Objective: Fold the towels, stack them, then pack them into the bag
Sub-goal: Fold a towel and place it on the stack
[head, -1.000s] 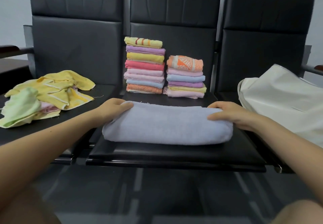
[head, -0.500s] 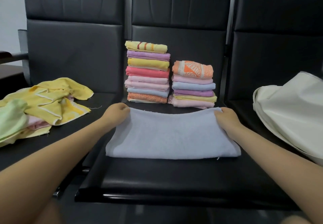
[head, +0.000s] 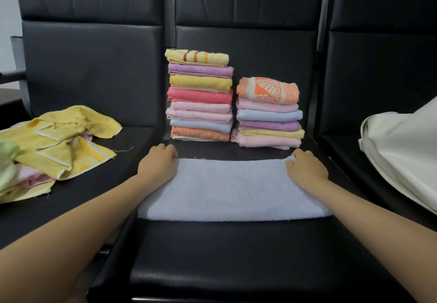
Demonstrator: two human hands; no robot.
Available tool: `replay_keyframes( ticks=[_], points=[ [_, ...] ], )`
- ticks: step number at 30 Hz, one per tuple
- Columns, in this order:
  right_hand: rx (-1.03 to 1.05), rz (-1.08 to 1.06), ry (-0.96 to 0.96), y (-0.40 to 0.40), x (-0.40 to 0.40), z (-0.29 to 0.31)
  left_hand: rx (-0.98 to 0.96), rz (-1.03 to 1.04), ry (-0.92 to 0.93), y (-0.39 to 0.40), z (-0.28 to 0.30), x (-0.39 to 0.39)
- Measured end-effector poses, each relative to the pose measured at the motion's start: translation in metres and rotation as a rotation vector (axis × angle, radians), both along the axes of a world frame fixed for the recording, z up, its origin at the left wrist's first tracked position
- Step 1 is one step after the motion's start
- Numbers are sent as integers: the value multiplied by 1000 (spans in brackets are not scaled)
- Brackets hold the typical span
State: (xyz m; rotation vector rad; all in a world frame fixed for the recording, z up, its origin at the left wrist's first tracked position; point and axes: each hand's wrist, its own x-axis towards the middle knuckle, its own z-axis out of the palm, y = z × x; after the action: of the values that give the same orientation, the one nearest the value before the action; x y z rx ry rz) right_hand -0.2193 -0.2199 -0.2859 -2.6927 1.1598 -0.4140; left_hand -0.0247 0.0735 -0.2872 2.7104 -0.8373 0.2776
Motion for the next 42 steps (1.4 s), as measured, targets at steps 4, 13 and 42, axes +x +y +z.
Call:
replay_keyframes(
  ticks=[4, 13, 42],
  points=[
    [87, -10, 8, -3, 1, 4, 145, -29, -189, -10, 11, -18],
    [350, -13, 123, 14, -37, 32, -26, -374, 83, -61, 10, -105],
    [192, 456, 80, 100, -6, 16, -385, -210, 287, -54, 23, -111]
  ],
)
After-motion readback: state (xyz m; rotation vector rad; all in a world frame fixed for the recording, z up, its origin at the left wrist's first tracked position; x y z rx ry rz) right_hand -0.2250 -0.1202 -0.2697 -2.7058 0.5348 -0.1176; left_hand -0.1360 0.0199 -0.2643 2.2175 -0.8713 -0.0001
